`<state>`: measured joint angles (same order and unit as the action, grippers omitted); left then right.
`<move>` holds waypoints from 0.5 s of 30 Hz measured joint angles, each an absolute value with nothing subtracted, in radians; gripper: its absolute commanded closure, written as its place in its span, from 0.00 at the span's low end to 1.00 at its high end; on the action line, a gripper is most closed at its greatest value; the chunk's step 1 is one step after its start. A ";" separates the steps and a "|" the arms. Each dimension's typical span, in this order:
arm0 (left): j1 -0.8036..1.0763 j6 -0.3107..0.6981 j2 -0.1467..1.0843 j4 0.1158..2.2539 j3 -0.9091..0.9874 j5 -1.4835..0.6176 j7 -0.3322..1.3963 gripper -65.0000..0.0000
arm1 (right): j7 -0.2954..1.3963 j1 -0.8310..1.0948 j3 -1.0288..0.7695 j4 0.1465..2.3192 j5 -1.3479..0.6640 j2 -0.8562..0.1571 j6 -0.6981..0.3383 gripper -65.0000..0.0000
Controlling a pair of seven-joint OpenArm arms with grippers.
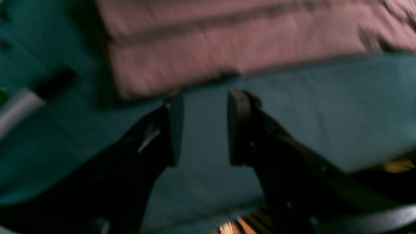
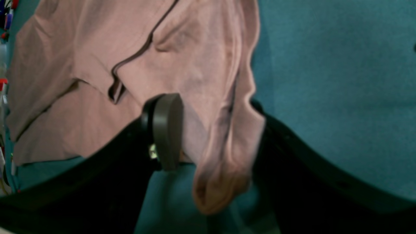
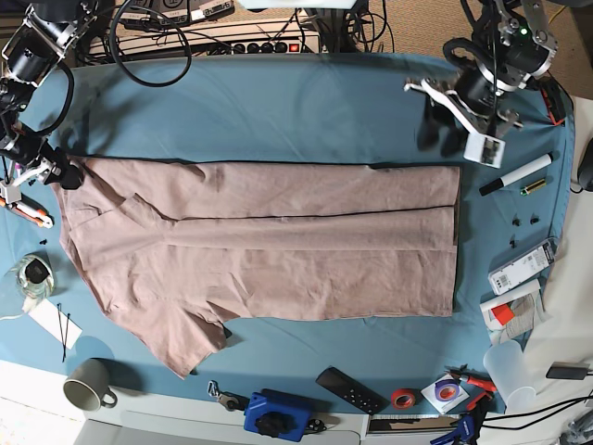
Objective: Fold the T-shirt properly
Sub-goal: 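Grasp the folded edge with both grippers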
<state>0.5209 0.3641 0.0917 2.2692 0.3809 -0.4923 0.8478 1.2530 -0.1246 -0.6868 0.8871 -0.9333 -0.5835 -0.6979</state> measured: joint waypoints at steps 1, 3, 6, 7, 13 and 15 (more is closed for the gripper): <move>0.512 0.363 0.092 2.269 0.382 -0.468 0.844 0.64 | 1.253 -0.125 -0.687 0.887 -0.933 -0.583 -0.698 0.57; 0.484 0.364 0.092 2.245 0.382 -0.461 0.836 0.58 | 1.253 -0.125 -0.687 0.887 -0.933 -0.583 -0.698 0.57; 0.441 0.364 0.091 2.178 0.382 -0.461 0.813 0.52 | 1.253 -0.125 -0.687 0.887 -0.933 -0.583 -0.698 0.57; 0.426 0.363 0.091 2.150 0.382 -0.460 0.806 0.52 | 1.253 -0.125 -0.687 0.887 -0.933 -0.583 -0.698 0.57; 0.306 0.344 0.091 1.999 0.381 -0.461 0.807 0.52 | 1.253 -0.125 -0.687 0.885 -0.934 -0.583 -0.700 0.57; 0.276 0.316 0.091 1.942 0.381 -0.440 0.818 0.52 | 1.253 -0.125 -0.687 0.885 -0.934 -0.583 -0.700 0.57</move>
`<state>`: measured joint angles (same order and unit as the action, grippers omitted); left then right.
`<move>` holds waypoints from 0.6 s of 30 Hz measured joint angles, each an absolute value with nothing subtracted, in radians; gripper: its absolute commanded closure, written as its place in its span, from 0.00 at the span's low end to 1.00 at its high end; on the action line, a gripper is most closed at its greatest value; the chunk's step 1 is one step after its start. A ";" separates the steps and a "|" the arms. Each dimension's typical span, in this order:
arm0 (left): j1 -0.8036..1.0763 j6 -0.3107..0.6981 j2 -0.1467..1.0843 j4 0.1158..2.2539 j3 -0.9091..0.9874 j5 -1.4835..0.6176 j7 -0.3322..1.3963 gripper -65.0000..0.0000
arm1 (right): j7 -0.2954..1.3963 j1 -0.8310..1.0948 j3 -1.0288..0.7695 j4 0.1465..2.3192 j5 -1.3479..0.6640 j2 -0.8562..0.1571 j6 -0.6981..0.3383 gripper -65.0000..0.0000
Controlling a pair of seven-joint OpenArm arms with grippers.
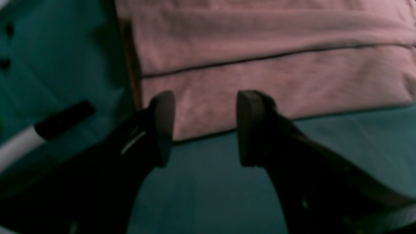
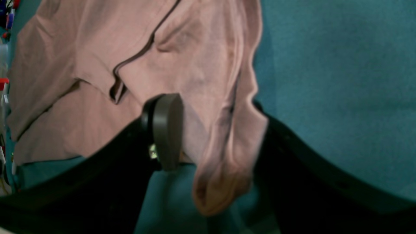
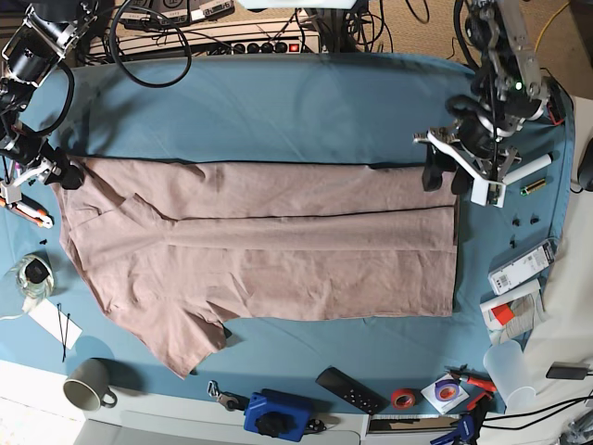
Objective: Fold the T-shirt properly
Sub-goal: 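Grasp the folded edge with both grippers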
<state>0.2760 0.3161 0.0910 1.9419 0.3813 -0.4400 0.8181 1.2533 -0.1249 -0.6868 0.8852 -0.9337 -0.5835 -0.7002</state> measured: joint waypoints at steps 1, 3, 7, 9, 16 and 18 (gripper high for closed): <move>0.260 0.304 0.091 1.915 0.382 -0.426 0.836 0.52 | 1.253 -0.125 -0.687 0.885 -0.933 -0.583 -0.700 0.57; 0.231 0.289 0.091 1.864 0.382 -0.401 0.864 0.52 | 1.253 -0.125 -0.687 0.885 -0.934 -0.583 -0.700 0.57; 0.189 0.227 0.096 1.797 0.382 -0.366 0.887 0.52 | 1.253 -0.125 -0.687 0.885 -0.934 -0.583 -0.700 0.57; 0.184 0.217 0.097 1.782 0.382 -0.364 0.890 0.52 | 1.253 -0.125 -0.687 0.885 -0.934 -0.583 -0.700 0.57; 0.135 0.240 0.100 1.660 0.387 -0.425 0.820 0.52 | 1.253 -0.125 -0.687 0.885 -0.934 -0.583 -0.700 0.57; 0.119 0.244 0.104 1.622 0.388 -0.480 0.809 0.53 | 1.253 -0.125 -0.687 0.885 -0.934 -0.583 -0.700 0.57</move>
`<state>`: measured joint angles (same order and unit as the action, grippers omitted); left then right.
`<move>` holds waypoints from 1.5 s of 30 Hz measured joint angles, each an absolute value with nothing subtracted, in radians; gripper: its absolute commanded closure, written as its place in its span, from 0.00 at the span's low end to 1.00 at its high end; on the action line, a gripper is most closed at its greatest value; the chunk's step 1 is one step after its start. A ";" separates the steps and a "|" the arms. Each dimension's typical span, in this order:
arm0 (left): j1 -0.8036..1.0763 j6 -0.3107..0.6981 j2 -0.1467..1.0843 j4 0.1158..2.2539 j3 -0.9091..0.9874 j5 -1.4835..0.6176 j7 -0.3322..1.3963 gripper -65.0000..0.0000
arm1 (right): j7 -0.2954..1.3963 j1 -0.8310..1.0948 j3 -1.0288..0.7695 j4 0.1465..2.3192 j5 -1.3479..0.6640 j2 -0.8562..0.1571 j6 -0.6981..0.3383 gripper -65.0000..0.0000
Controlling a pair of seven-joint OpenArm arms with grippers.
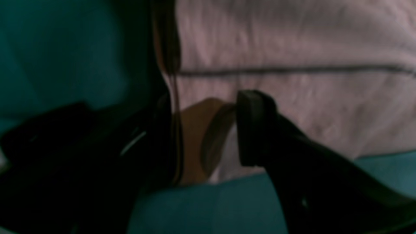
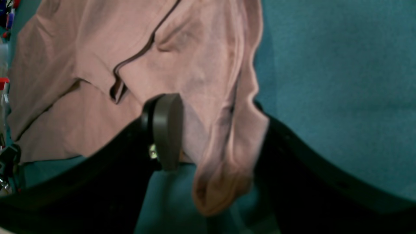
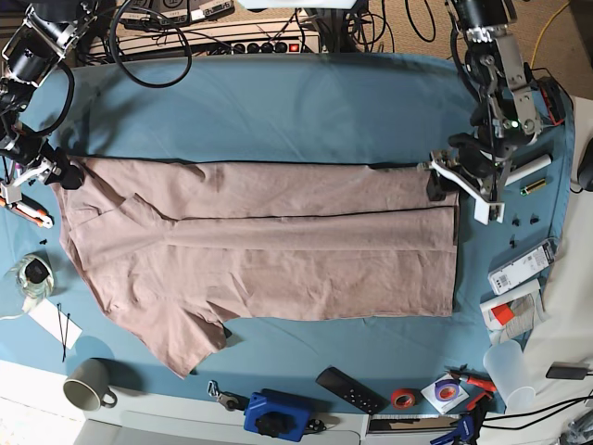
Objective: Fold the T-shirt properly
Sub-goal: 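Grasp the folded edge with both grippers, then drag the folded shirt toward the robot with both grippers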
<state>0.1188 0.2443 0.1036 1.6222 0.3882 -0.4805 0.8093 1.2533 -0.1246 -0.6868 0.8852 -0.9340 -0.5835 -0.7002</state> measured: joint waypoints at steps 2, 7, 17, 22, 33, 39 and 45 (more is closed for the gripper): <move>0.098 0.245 0.104 1.597 0.390 -0.524 0.831 0.59 | 1.253 -0.125 -0.687 0.885 -0.934 -0.583 -0.700 0.58; 0.084 0.244 0.102 1.589 0.389 -0.550 0.896 0.90 | 1.259 -0.124 -0.686 0.883 -0.920 -0.582 -0.697 0.93; 0.086 0.235 0.101 1.644 0.387 -0.551 1.026 1.00 | 1.257 -0.122 -0.686 0.883 -0.918 -0.581 -0.697 1.00; 0.114 0.235 0.099 1.708 0.385 -0.532 1.084 1.00 | 1.306 -0.121 -0.687 0.883 -0.973 -0.582 -0.696 1.00; 0.186 0.237 0.095 1.776 0.455 -0.548 1.126 1.00 | 1.411 -0.065 -0.825 0.971 -1.049 -0.601 -0.697 1.00; 0.279 0.247 0.094 1.819 0.494 -0.631 1.127 1.00 | 1.411 0.057 -0.826 1.047 -1.105 -0.620 -0.697 1.00; 0.377 0.288 0.094 1.911 0.535 -0.640 1.175 1.00 | 1.414 0.178 -0.824 1.078 -1.181 -0.620 -0.697 1.00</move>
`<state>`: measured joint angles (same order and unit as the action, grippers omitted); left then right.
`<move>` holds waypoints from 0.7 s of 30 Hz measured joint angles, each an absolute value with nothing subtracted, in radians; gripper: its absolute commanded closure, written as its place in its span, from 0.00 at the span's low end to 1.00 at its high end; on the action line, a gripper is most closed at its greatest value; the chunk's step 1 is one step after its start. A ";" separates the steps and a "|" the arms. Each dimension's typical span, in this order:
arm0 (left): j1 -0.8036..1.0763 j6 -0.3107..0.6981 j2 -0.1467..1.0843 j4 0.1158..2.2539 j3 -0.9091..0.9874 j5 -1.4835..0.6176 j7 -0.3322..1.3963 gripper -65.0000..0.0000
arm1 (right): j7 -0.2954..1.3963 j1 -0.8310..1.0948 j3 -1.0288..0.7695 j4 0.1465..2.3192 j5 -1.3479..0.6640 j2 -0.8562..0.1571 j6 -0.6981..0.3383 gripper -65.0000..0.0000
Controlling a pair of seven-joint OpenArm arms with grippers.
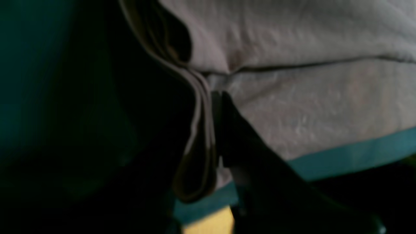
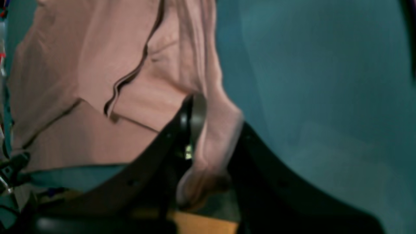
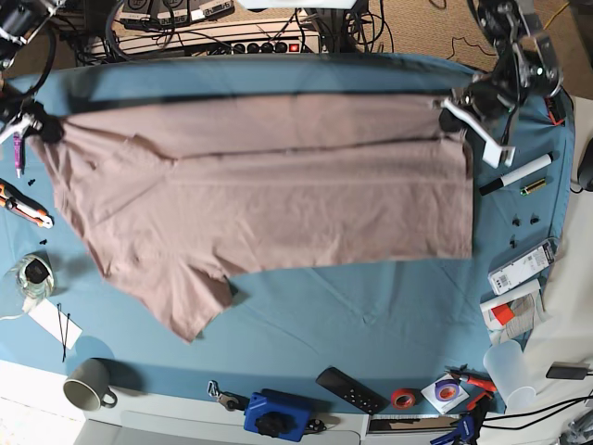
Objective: Fold the T-shirt properly
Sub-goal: 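Drag the folded shirt toward the robot with both grippers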
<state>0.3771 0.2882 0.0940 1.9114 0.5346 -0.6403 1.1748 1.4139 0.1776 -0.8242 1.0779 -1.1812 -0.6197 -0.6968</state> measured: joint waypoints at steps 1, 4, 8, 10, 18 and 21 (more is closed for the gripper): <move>0.395 0.289 0.094 1.926 0.539 -0.641 1.175 1.00 | 1.417 0.197 -0.824 1.081 -1.194 -0.620 -0.697 1.00; 0.435 0.289 0.094 1.955 0.548 -0.643 1.174 1.00 | 1.413 0.245 -0.824 1.082 -1.227 -0.620 -0.697 1.00; 0.452 0.289 0.094 1.959 0.548 -0.645 1.175 1.00 | 1.412 0.292 -0.824 1.082 -1.245 -0.612 -0.697 1.00; 0.451 0.289 0.094 1.959 0.548 -0.645 1.175 1.00 | 1.409 0.291 -0.824 1.082 -1.244 -0.594 -0.697 1.00; 0.451 0.319 0.094 1.959 0.548 -0.644 1.174 0.99 | 1.394 0.285 -0.828 1.087 -1.270 -0.534 -0.697 1.00; 0.451 0.360 0.095 1.959 0.551 -0.655 1.174 0.69 | 1.394 0.286 -0.828 1.087 -1.272 -0.535 -0.697 0.87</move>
